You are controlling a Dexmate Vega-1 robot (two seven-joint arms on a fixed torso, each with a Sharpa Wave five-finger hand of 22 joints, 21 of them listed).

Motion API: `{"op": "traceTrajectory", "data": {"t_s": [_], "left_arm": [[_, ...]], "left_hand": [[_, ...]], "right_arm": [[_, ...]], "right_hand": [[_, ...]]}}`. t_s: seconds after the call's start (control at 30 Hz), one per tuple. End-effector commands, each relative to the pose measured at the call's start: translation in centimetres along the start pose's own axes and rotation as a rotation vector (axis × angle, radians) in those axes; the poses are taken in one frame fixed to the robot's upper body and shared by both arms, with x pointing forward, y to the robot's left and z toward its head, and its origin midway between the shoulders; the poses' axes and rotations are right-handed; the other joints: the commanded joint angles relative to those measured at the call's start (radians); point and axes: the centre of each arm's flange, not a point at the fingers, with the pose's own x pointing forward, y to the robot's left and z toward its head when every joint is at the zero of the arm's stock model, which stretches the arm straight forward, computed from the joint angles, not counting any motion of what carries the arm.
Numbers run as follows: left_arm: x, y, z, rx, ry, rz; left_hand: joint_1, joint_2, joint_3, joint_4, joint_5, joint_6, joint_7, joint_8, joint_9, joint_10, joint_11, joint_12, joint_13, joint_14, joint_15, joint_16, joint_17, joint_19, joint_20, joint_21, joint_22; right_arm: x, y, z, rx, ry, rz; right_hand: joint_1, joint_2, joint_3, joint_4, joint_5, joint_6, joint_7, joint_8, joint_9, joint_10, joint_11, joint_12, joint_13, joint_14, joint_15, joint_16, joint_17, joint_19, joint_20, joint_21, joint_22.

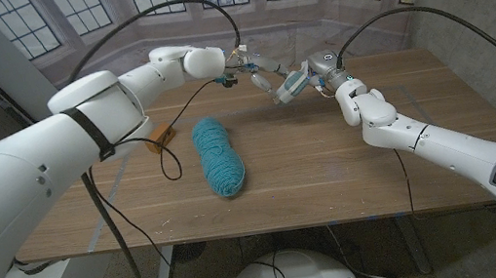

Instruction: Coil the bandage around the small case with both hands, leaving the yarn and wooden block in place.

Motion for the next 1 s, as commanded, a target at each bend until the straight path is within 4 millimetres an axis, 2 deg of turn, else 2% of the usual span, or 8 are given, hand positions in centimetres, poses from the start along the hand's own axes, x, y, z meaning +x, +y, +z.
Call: {"op": "traceTrajectory", "data": {"t_s": [0.03, 1.0], "left_arm": [[0.5, -0.3, 0.2, -0.005, 0.005, -0.038], [1.2, -1.1, 0.0, -0.017, 0.05, -0.108]], "left_hand": [[-0.012, 0.017, 0.018, 0.016, 0.004, 0.02, -0.001, 0.11, 0.004, 0.004, 0.0, 0.009, 0.006, 0.0, 0.005, -0.001, 0.001, 0.0, 0.001, 0.002, 0.005], [-0.02, 0.021, 0.017, 0.017, 0.005, 0.018, 0.001, 0.109, 0.004, 0.005, 0.005, 0.009, 0.006, 0.0, 0.005, -0.001, 0.002, -0.003, 0.001, 0.002, 0.005]], "right_arm": [[0.4, -0.5, 0.0, -0.008, -0.01, -0.011], [0.9, -2.6, 0.6, -0.051, -0.06, -0.073]], "right_hand": [[0.009, 0.005, 0.005, 0.0, 0.004, 0.003, -0.006, 0.004, 0.005, 0.004, -0.004, -0.001, 0.005, 0.009, -0.099, -0.003, 0.003, 0.002, -0.02, -0.005, 0.002], [0.012, 0.006, 0.006, 0.0, 0.004, 0.0, -0.007, 0.004, 0.005, 0.004, -0.005, -0.004, 0.005, 0.013, -0.1, -0.007, 0.006, 0.001, -0.022, -0.005, 0.002]]}}
